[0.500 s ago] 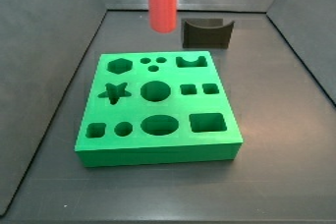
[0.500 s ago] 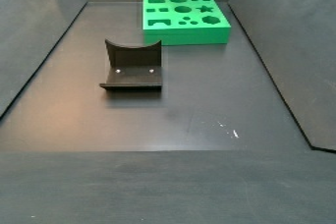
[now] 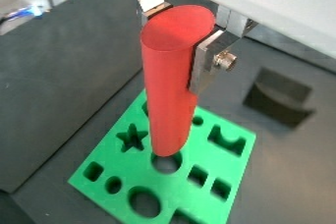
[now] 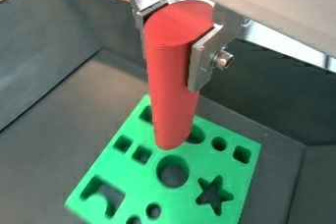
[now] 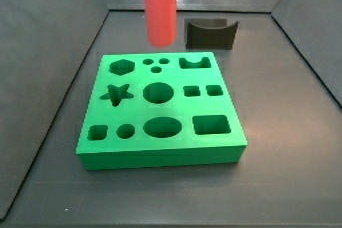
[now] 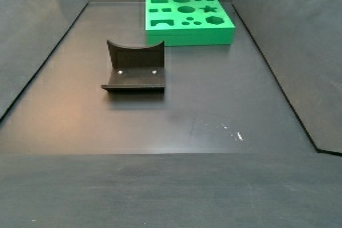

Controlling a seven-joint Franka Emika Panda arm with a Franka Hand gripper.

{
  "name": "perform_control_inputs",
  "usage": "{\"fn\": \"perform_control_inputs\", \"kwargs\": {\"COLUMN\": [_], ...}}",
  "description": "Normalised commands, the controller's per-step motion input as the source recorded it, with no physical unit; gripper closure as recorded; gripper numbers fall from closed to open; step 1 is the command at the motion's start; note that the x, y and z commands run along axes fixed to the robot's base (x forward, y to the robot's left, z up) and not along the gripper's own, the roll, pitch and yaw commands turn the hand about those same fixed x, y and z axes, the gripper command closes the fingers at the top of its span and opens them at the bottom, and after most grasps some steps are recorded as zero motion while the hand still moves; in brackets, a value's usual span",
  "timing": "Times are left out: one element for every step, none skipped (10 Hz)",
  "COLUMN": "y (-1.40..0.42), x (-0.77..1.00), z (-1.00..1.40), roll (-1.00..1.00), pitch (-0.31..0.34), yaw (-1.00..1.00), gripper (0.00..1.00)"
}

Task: Insert the oval object.

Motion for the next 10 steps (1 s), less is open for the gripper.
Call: {"fn": "perform_control_inputs", "kwargs": {"y": [-0.48,-0.48,-0.46,-0.35,-0.34,-0.31,-0.27,-0.2,-0.14,-0.01], "x": [0.0,0.0,0.0,0.0,0.0,0.0,0.0,0.0,0.0,0.0], "z": [-0.29,-0.33,-0.39,-0.43,-0.44,-0.44,-0.41,-0.39,-0.37,-0.33], "roll": [0.0,0.0,0.02,0.03,0.03,0.03,0.02,0.01,0.01,0.05], "pitch": [-0.05,-0.051,-0.064,-0.037,-0.034,-0.029,-0.006,0.0,0.0,0.0], "yaw": [-0.78,-0.79,-0.82,-0.91,-0.91,-0.93,-0.96,-1.0,-1.0,-1.0], "gripper": [1.0,1.0,1.0,1.0,1.0,1.0,1.0,1.0,1.0,1.0]}}
